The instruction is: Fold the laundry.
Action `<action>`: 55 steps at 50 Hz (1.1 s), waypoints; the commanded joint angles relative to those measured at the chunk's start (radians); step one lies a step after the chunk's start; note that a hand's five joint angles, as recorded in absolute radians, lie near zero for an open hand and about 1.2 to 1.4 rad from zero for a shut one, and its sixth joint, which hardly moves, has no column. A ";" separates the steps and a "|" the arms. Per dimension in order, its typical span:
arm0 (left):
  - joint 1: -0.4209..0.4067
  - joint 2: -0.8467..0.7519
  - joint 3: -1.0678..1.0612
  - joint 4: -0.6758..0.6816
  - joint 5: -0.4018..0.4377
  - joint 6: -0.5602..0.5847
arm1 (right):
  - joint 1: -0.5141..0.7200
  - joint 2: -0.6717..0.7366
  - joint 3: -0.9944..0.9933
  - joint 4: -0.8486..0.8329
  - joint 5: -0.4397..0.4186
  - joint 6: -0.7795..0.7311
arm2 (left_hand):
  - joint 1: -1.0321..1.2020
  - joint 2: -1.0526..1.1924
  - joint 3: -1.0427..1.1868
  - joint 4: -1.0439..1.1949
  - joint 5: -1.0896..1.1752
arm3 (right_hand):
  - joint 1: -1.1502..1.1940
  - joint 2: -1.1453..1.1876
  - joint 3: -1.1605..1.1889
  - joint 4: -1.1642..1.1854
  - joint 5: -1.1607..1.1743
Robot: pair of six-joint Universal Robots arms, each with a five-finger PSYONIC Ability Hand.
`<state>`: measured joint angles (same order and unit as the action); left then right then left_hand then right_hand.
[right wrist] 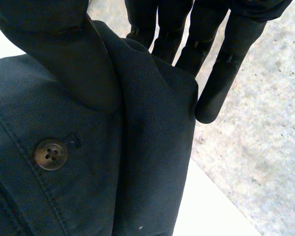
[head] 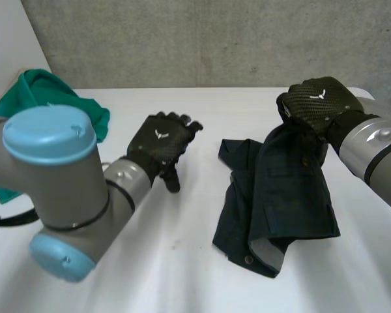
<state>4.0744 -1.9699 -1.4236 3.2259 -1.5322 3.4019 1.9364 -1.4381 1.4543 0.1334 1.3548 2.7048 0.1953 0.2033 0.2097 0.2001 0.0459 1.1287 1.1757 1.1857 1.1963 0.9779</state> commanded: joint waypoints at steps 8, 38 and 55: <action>-0.025 -0.293 0.435 -0.185 0.216 -0.206 | 0.000 -0.108 -0.026 0.017 -0.082 0.184 | -0.021 -0.029 -0.035 -0.026 -0.046 | 0.268 0.221 0.211 0.200 0.244; -0.078 -0.248 0.548 -0.324 -0.198 -0.161 | -0.191 -0.077 -0.092 0.092 -0.070 0.455 | 1.201 1.193 1.187 1.196 1.176 | -0.954 -1.001 -1.011 -1.022 -0.978; -0.060 -0.205 0.528 -0.305 -0.187 -0.098 | -0.050 0.140 0.251 0.068 0.108 0.625 | 1.201 1.193 1.187 1.196 1.176 | -0.954 -1.001 -1.011 -1.022 -0.978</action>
<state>4.0186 -2.1786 -0.9041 2.9201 -1.7219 3.3084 1.7424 -1.4253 1.6101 0.3838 1.3904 3.2969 1.1604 1.1940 1.1828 1.1928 0.9829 0.2260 0.2079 0.2081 0.2073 0.0431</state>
